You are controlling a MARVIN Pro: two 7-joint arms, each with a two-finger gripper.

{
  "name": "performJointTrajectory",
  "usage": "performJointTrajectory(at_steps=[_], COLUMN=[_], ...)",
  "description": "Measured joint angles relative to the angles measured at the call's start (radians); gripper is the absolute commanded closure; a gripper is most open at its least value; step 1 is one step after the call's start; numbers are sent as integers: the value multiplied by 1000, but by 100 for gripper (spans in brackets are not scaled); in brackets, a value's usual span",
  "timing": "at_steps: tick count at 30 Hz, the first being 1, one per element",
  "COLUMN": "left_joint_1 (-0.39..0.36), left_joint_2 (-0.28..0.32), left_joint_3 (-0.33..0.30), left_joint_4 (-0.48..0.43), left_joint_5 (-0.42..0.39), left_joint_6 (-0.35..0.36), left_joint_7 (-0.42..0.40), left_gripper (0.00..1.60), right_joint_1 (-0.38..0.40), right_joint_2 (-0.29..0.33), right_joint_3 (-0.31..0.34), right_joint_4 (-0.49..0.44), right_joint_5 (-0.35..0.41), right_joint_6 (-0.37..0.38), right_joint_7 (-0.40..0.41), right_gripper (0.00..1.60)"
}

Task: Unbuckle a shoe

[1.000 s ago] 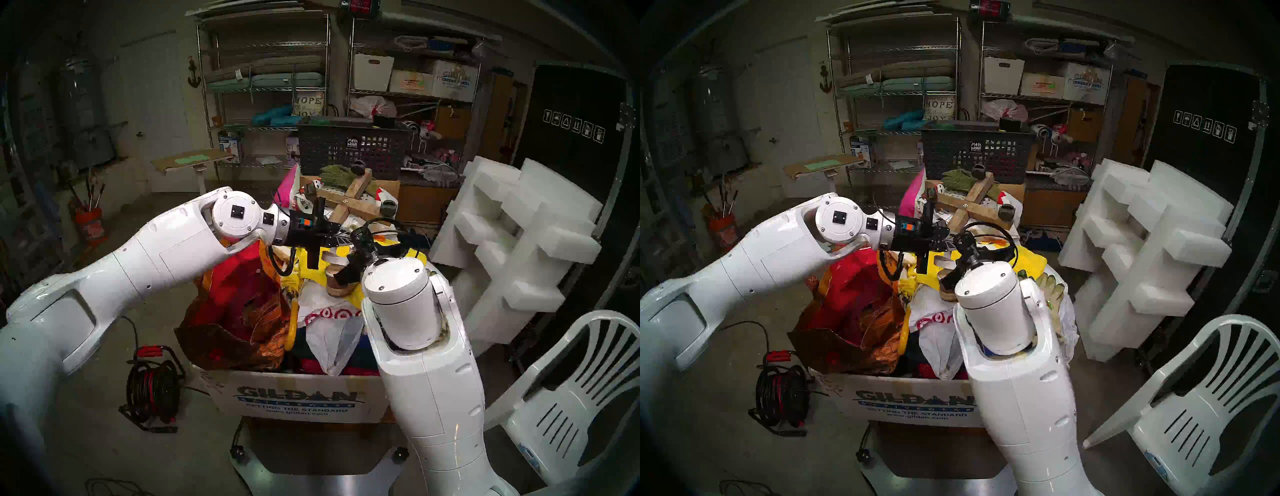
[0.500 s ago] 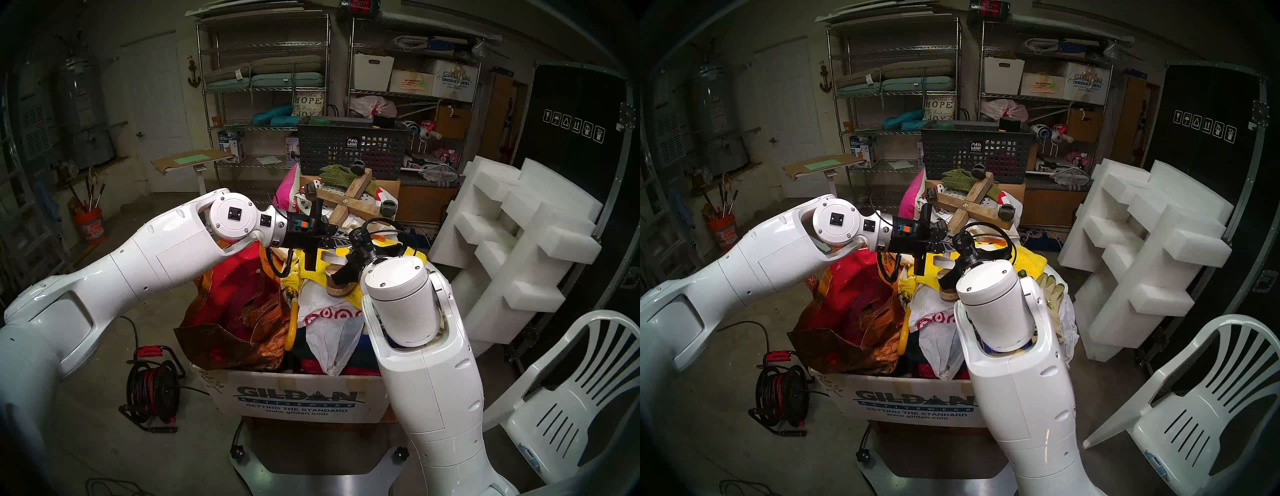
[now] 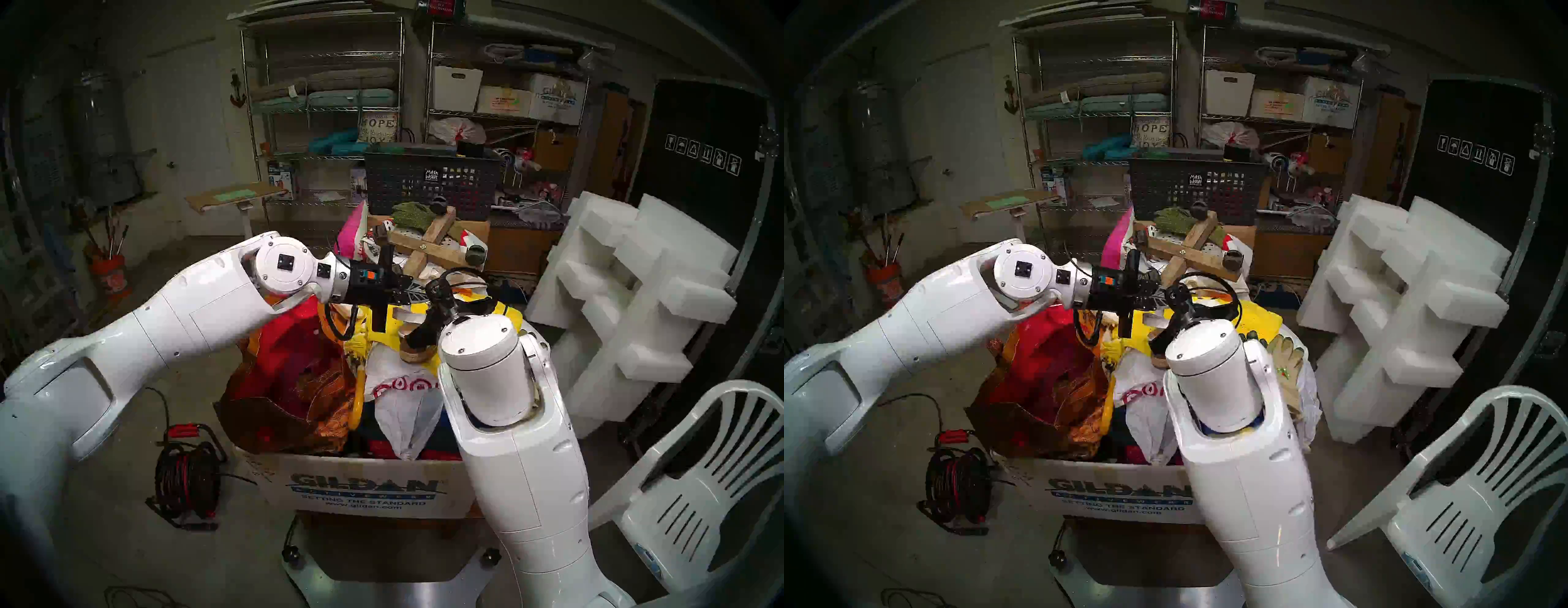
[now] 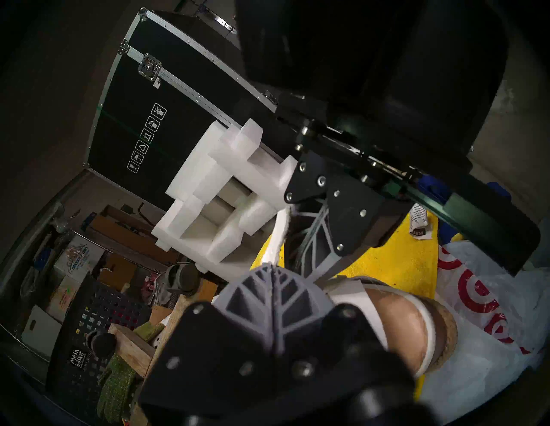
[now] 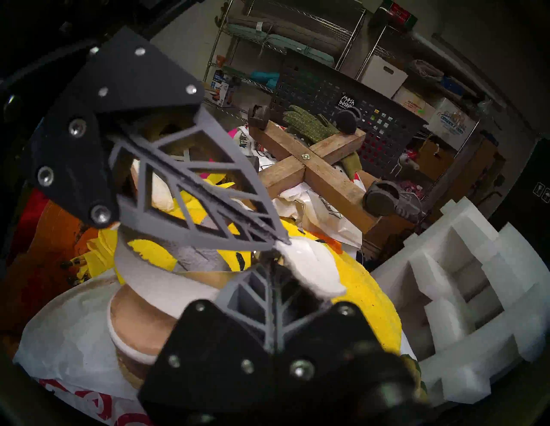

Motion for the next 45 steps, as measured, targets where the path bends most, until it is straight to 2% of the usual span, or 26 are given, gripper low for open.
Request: performJointTrajectory(at_steps=[11, 19, 21, 22, 23, 25, 35, 45], left_joint_1=[-7, -11, -12, -12, -13, -14, -17, -17], left_joint_2=[-15, -27, -30, -31, -32, -34, -40, -42], left_joint_3=[0, 2, 3, 3, 3, 4, 7, 9], left_joint_4=[20, 31, 32, 33, 33, 34, 34, 34], left_joint_5=[1, 2, 3, 3, 3, 3, 5, 5], left_joint_6=[-2, -2, -2, -2, -2, -2, -1, 0], left_joint_7=[3, 3, 3, 3, 3, 3, 3, 3], left_gripper=[160, 160, 160, 160, 160, 160, 160, 160], right_joint_1=[-59, -76, -74, -73, -70, -65, -36, -12], right_joint_2=[23, 32, 31, 31, 29, 27, 15, 6], right_joint_3=[20, 30, 30, 30, 30, 30, 30, 31], right_joint_4=[-63, -86, -87, -87, -87, -86, -58, -23], right_joint_5=[-22, -26, -24, -22, -18, -13, 8, 13], right_joint_6=[0, 0, 0, 0, 0, 0, 0, 0], right_joint_7=[-6, -3, 3, 6, 11, 19, 44, 40], right_gripper=[160, 160, 156, 139, 104, 92, 97, 90])
